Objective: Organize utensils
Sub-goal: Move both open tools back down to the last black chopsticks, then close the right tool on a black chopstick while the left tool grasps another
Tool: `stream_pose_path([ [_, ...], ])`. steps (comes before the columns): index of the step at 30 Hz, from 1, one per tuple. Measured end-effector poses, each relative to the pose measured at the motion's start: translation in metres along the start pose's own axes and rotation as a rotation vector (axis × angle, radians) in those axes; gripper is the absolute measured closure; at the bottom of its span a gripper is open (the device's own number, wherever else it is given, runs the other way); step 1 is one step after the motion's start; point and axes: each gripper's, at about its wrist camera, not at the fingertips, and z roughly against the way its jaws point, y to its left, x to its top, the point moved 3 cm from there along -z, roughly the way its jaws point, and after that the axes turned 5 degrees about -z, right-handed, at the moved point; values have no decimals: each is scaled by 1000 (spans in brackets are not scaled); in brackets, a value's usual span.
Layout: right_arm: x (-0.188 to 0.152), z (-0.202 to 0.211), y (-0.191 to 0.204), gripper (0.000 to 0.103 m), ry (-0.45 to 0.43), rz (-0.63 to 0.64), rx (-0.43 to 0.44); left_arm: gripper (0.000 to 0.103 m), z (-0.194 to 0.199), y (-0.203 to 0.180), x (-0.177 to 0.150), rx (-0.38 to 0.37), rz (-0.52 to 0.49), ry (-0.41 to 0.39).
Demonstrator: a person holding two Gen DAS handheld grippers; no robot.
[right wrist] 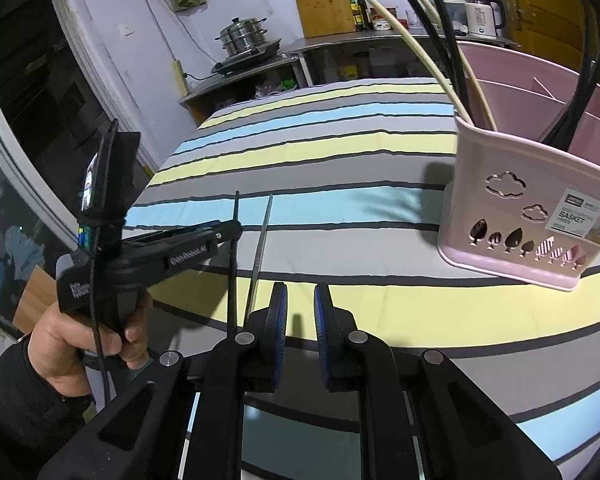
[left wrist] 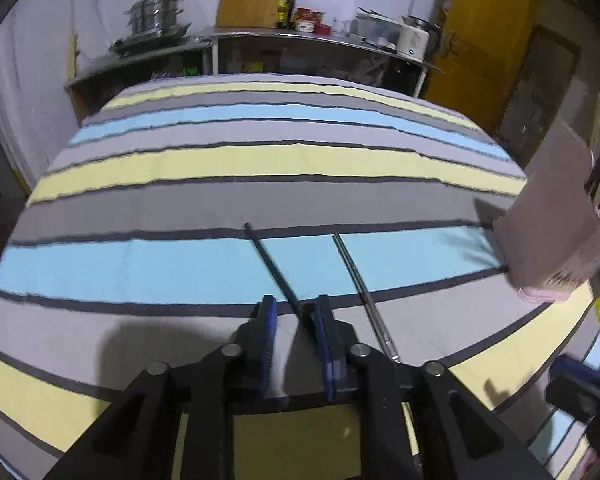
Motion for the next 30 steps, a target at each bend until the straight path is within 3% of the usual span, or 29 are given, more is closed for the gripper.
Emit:
stream_pose_path([
  [3,4,-3,4,89,1,11,3,94,2,12,0,-31,0,8],
  [8,13,-19,15,89,12,34,14,95,6,36,-1,-10,-24,21],
  [16,33,-72,39,89,66,101,21,95,15,67,-12,-36,17,33],
  [23,46,-113,43,89,118,133,-8,94,16,73,-15,-76,99,32],
  [30,48,-131,51,89,137,182,-58,94,14,63,-12,-30,95,34],
])
